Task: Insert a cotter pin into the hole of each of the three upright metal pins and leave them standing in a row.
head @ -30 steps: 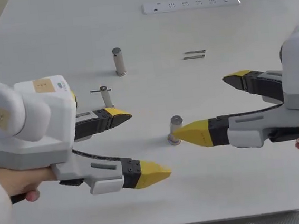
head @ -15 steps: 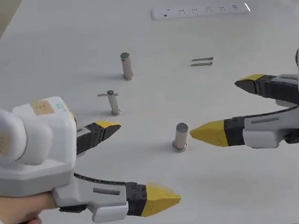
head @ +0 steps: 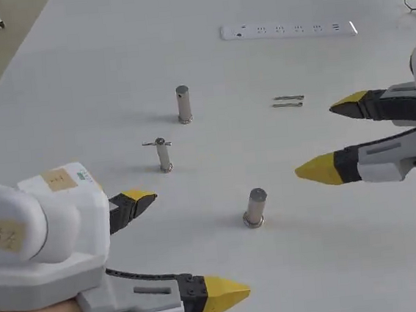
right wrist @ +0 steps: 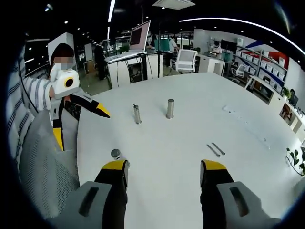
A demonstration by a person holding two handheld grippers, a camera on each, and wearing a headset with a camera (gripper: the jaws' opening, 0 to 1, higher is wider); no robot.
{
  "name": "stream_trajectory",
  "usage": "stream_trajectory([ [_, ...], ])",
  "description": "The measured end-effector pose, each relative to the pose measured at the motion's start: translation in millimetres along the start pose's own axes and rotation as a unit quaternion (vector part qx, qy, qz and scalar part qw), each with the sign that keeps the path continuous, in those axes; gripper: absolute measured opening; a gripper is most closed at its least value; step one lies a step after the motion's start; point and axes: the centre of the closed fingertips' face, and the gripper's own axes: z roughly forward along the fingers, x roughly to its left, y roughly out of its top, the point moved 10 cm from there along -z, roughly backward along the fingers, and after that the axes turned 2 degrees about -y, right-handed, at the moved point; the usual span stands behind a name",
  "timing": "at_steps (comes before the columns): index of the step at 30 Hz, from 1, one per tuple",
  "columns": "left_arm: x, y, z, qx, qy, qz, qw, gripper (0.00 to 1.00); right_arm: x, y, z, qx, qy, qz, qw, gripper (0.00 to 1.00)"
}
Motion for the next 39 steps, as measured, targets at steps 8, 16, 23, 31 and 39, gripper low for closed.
stream_trajectory([
  [8,2.8,-2.4,-7.7,-0.004,0.027,-0.012,0.9995,0.99,-29.9,11.3,3.2,0.055,0.011,-0.085,0.9948,0.50],
  [16,2.3,-3.9,-13.1,-0.009,0.042,-0.022,0.9988,0.97,-60.7,13.1,11.1,0.094,0.022,-0.129,0.9869,0.45],
  [23,-0.4,-2.3,-15.9,-0.021,0.047,-0.031,0.9982,0.96,-73.2,13.0,26.0,0.125,0.049,-0.141,0.9809,0.42],
  [31,-4.5,0.3,-17.9,-0.027,0.047,-0.037,0.9979,0.96,-95.0,11.5,55.8,0.153,0.079,-0.155,0.9728,0.33],
  [39,-5.0,-0.6,-19.1,-0.026,0.052,-0.041,0.9975,0.95,-107.5,9.6,78.9,0.180,0.072,-0.173,0.9656,0.24],
])
